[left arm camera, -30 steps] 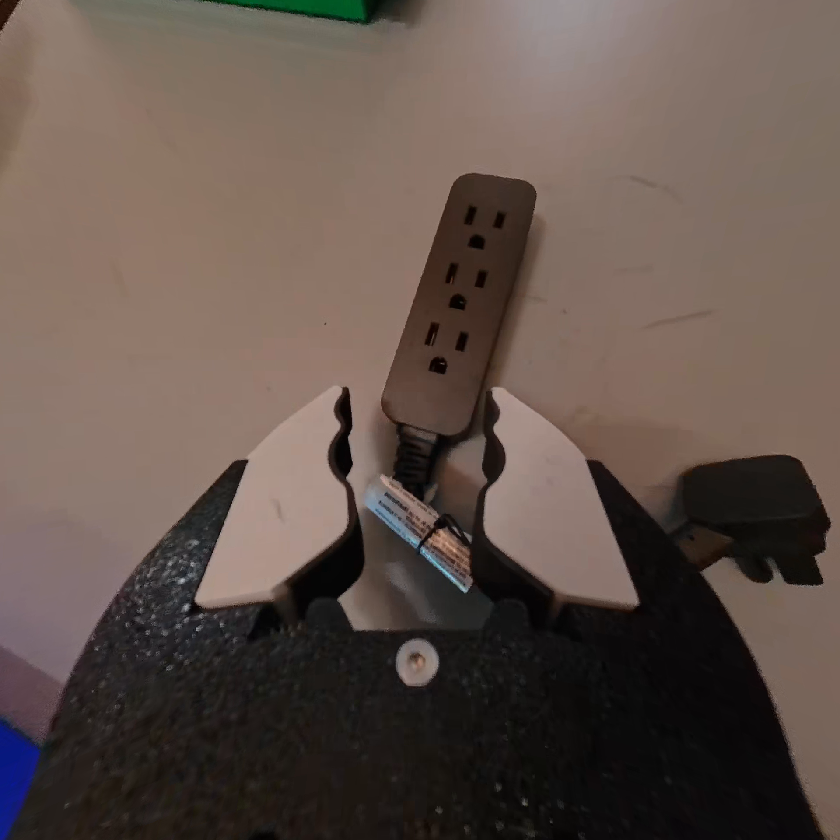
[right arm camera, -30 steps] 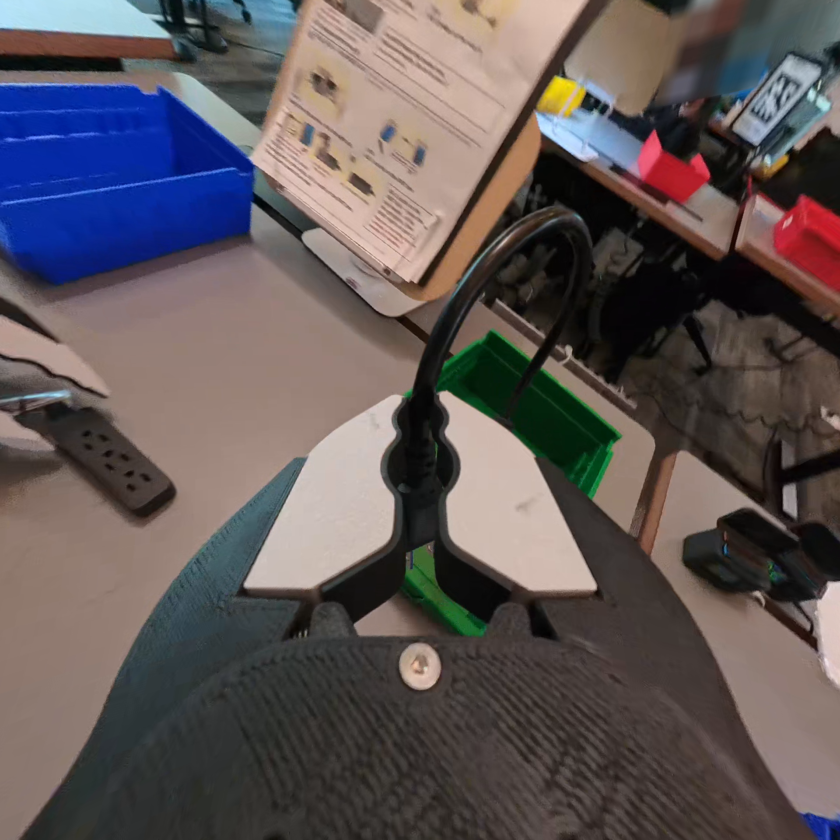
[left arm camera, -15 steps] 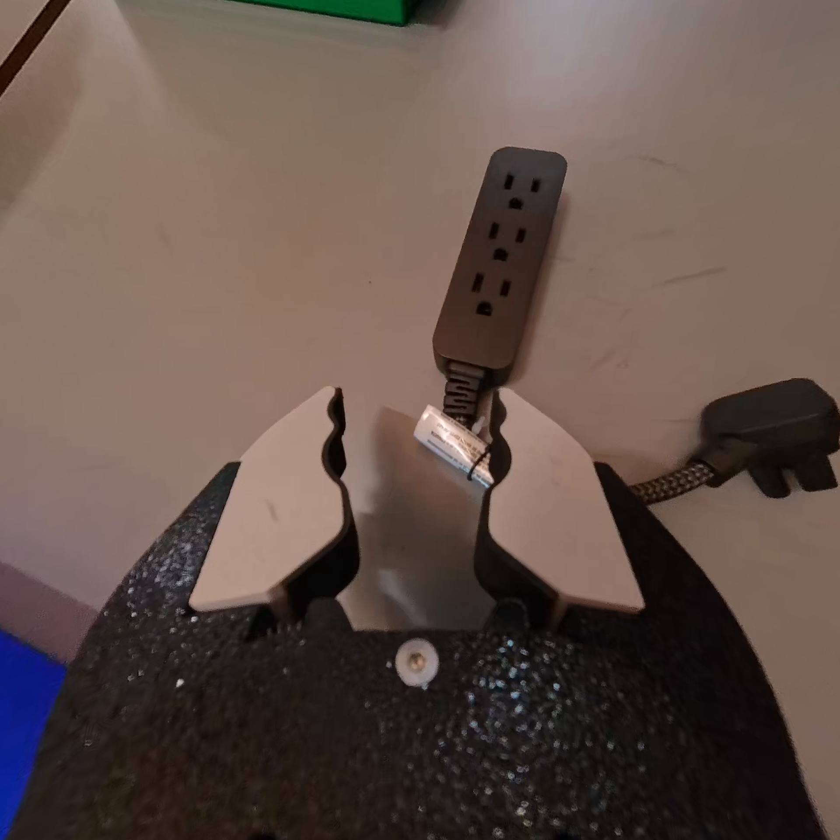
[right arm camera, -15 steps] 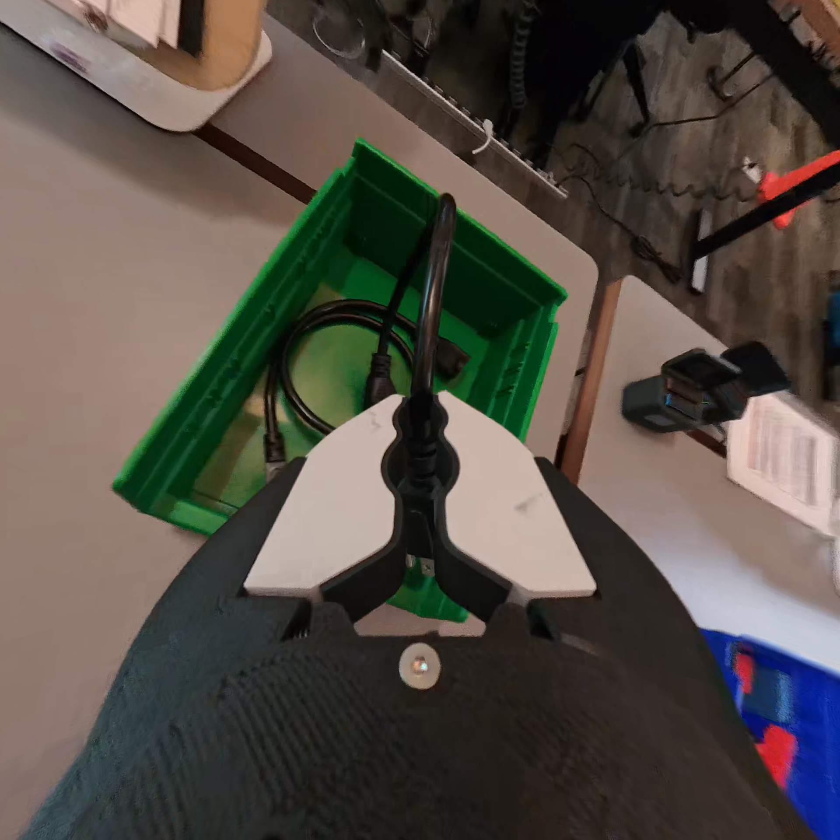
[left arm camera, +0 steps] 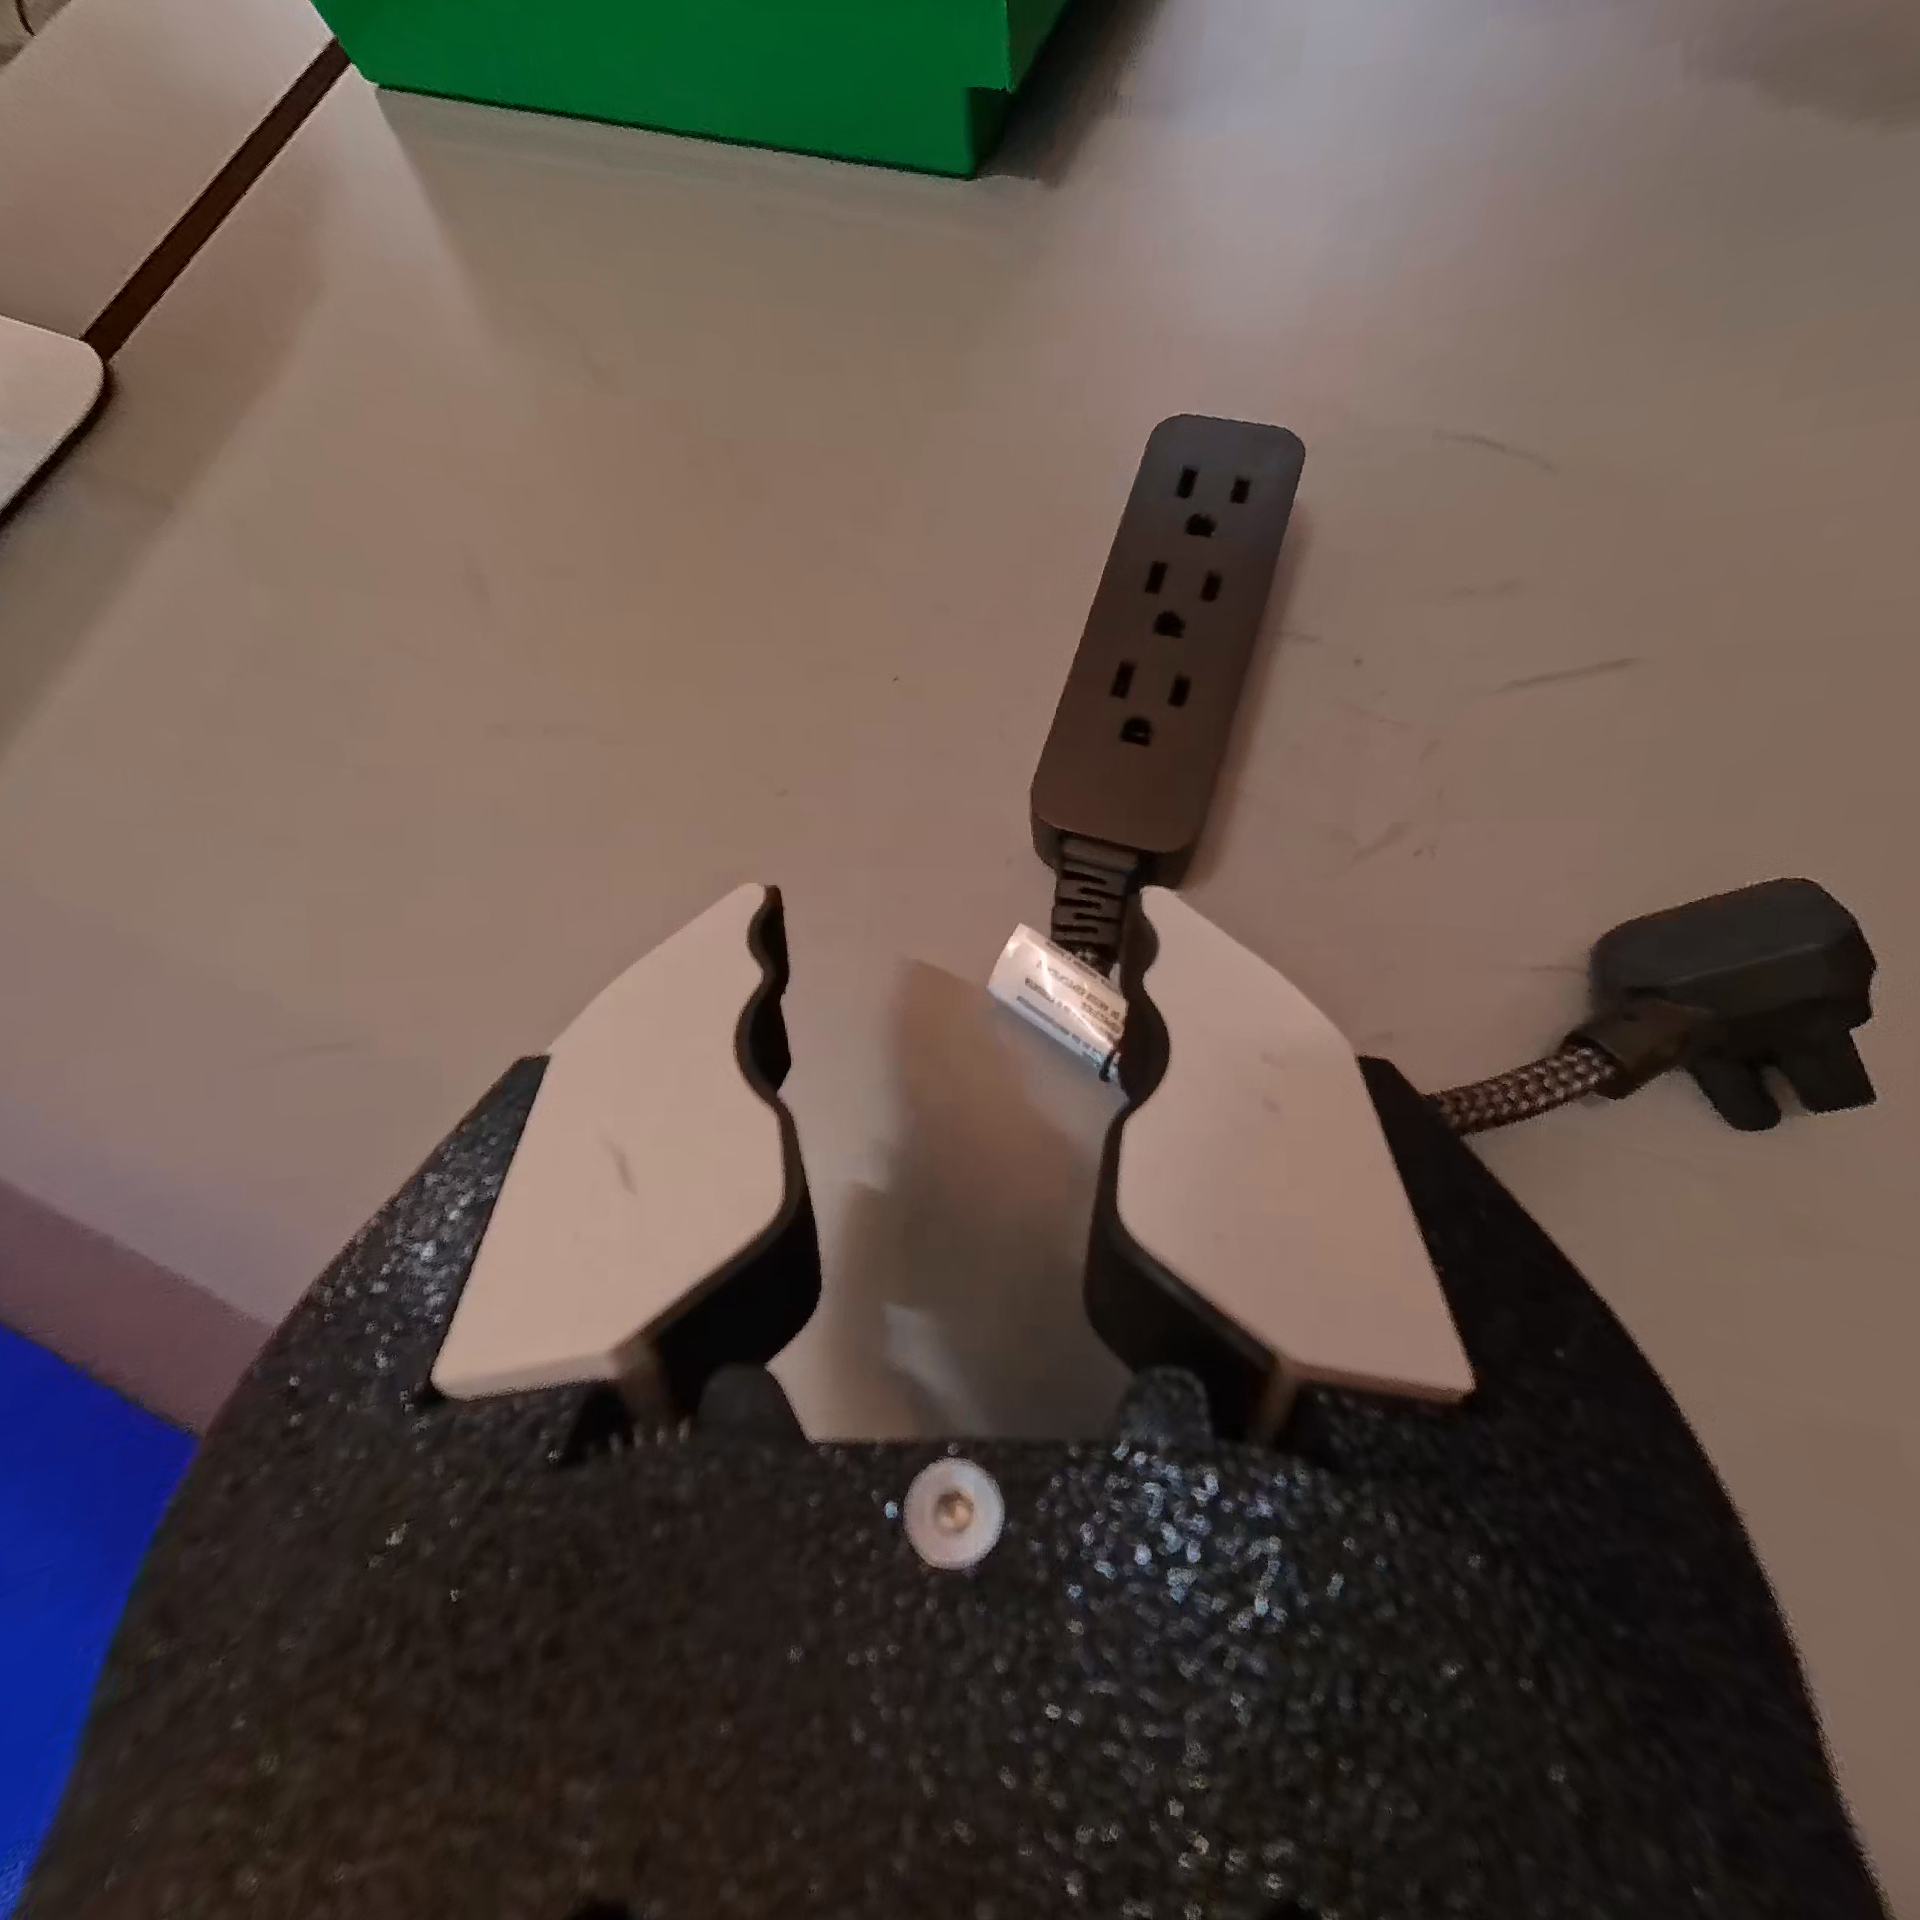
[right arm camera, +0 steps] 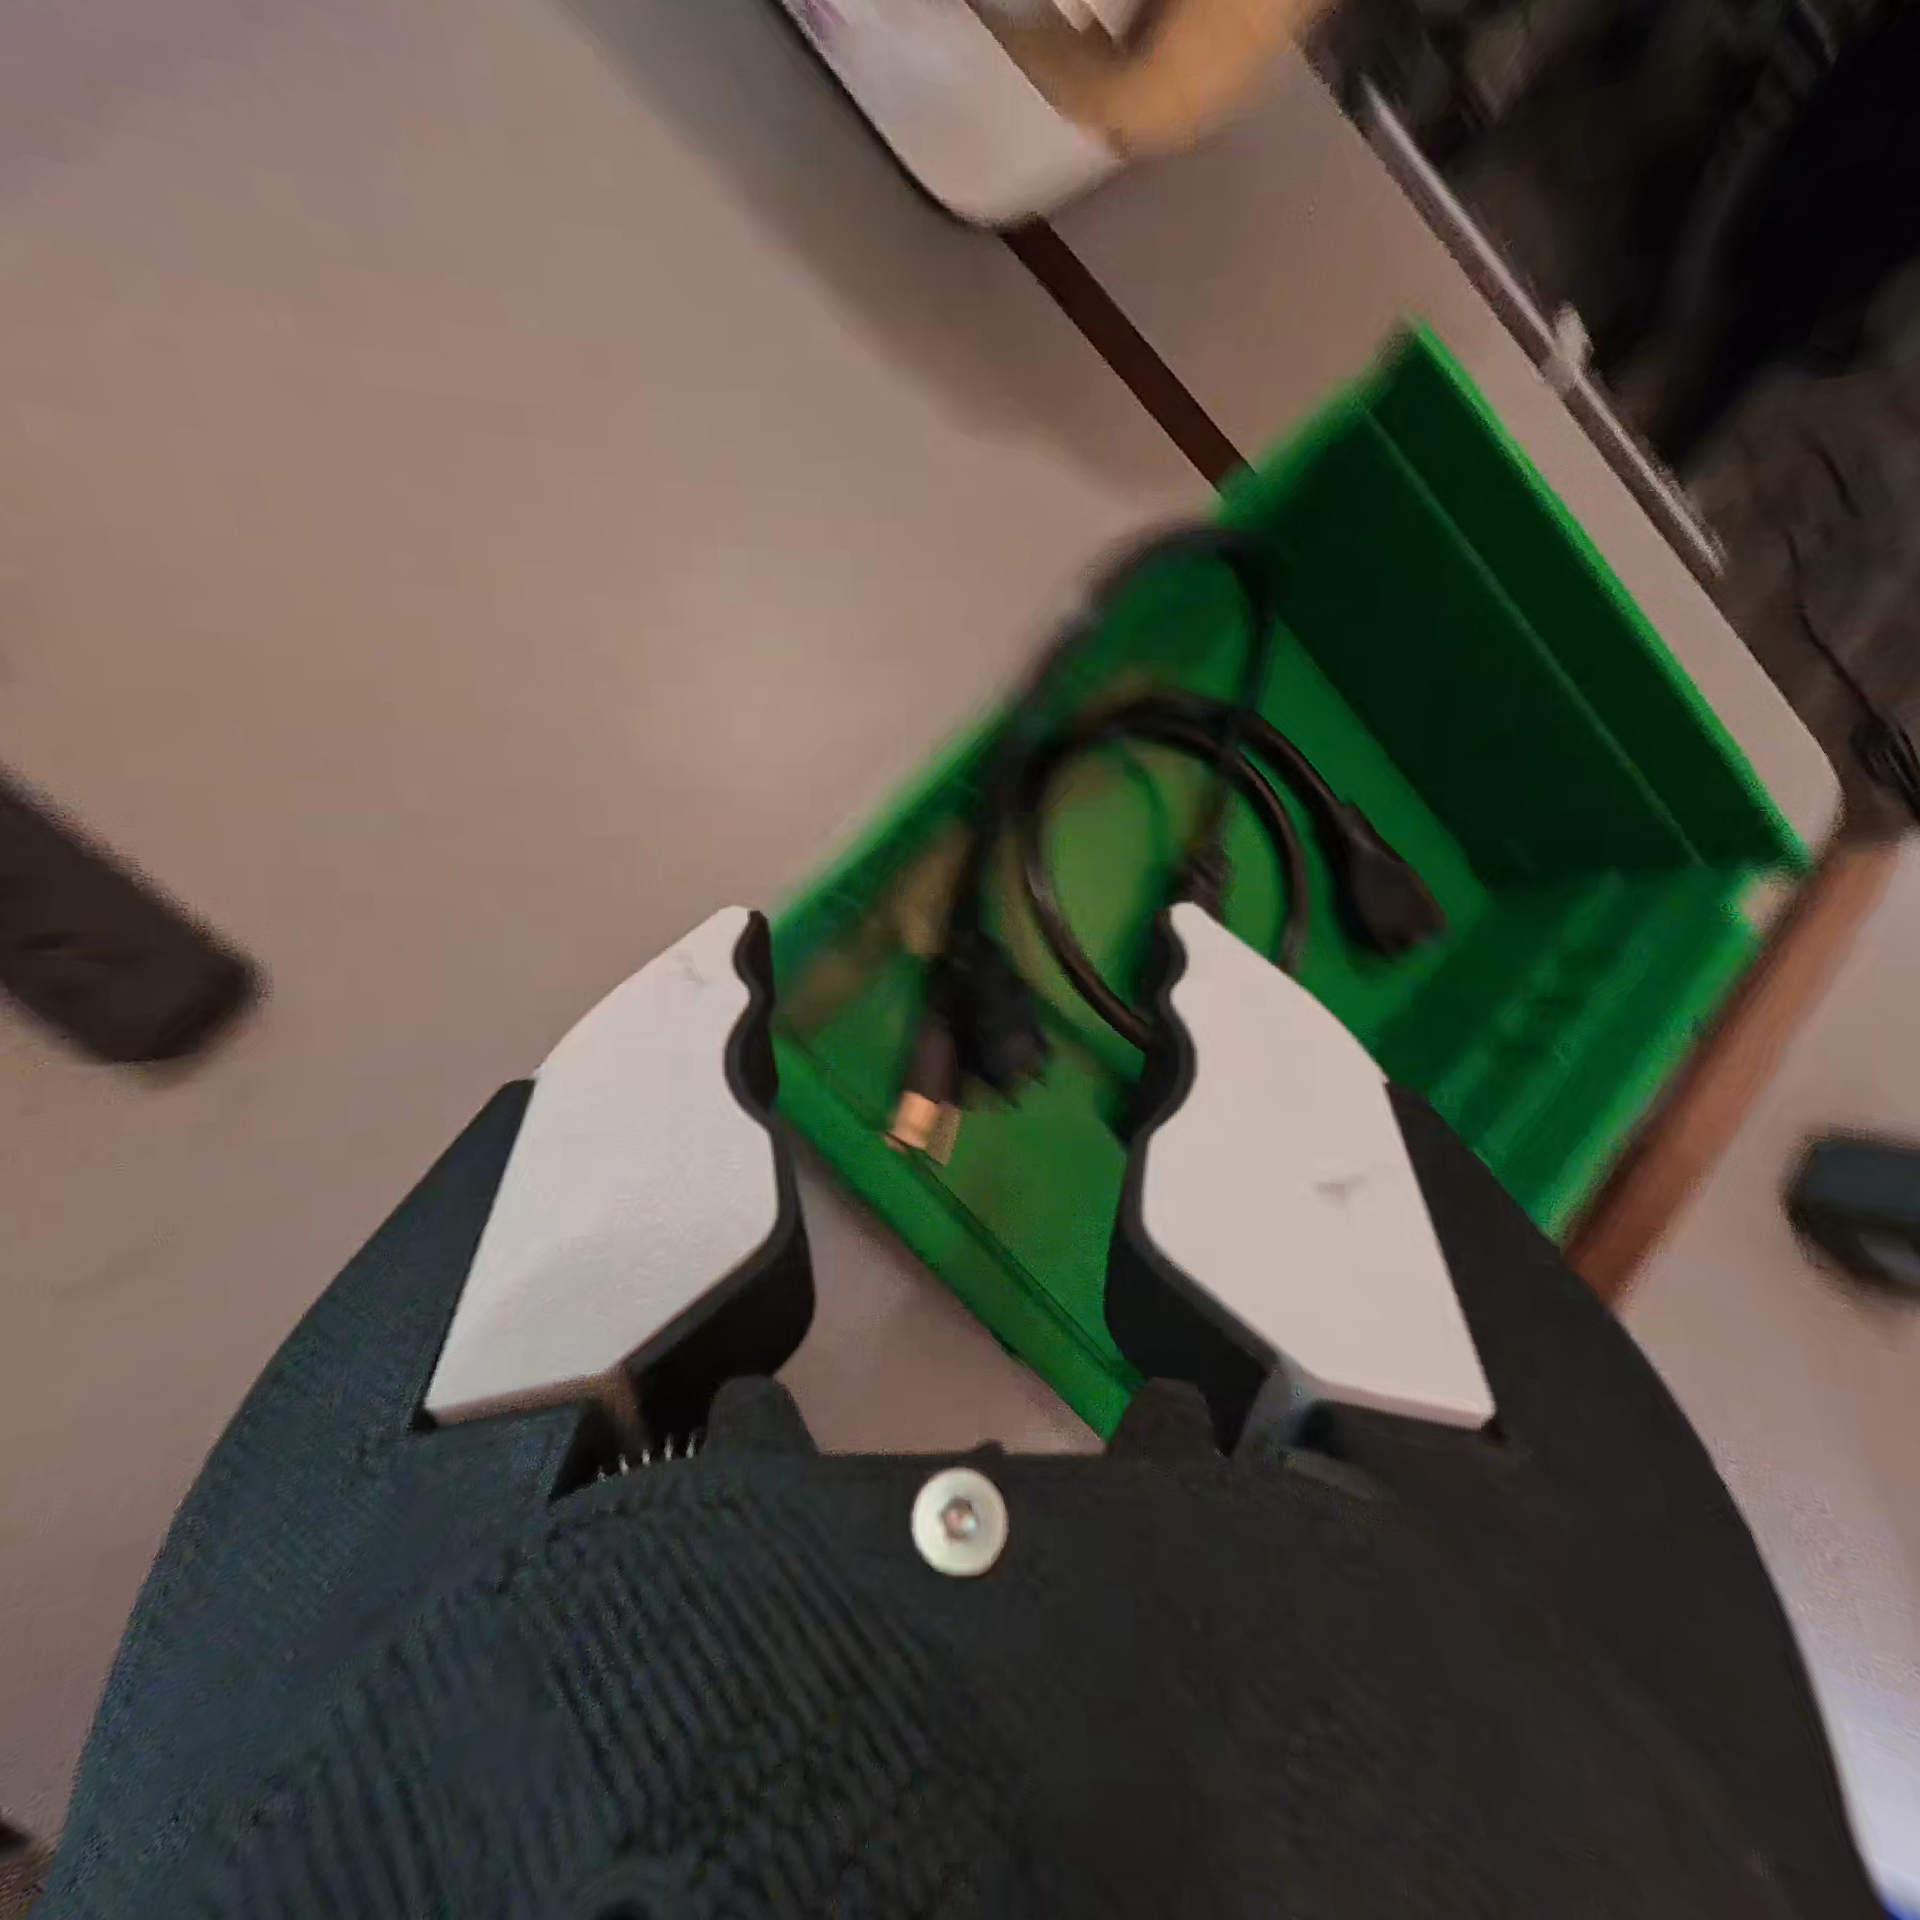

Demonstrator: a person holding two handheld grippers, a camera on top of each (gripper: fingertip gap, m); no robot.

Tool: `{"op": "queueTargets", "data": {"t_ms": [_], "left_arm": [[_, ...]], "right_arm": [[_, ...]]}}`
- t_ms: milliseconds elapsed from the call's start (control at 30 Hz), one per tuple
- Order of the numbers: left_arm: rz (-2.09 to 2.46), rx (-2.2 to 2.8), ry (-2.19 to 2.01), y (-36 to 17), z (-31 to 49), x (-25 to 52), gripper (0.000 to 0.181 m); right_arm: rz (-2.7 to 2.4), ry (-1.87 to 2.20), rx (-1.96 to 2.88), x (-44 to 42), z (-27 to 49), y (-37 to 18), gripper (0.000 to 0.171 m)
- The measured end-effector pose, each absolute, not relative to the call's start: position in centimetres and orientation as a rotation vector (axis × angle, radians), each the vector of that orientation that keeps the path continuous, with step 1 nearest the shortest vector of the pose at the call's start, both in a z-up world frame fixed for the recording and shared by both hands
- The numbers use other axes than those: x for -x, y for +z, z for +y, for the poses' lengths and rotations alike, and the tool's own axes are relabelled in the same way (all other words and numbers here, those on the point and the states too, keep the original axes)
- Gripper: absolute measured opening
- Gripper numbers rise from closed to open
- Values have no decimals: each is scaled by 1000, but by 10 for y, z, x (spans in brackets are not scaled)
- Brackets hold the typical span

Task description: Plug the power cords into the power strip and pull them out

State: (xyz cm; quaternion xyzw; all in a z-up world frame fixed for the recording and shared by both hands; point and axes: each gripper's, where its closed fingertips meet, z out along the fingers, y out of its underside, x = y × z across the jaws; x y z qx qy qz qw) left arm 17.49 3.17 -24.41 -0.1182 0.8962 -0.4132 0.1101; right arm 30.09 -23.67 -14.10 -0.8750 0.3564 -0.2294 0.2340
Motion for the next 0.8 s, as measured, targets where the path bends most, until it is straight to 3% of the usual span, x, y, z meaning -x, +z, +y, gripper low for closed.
{"op": "queueTargets", "data": {"t_ms": [33,200,400,800], "left_arm": [[2626,349,-1218,-242,33,-176,61],[2577,358,-1264,-231,36,-179,60],[2564,330,-1304,-221,31,-172,60],[2546,315,-1314,-217,37,-177,61]], "right_arm": [[846,-581,2379,-286,-210,-135,72],[243,-433,2476,-191,-90,-164,88],[129,-256,2785,-158,-62,-245,73],[62,-172,2890,-158,-50,-287,44]]}}
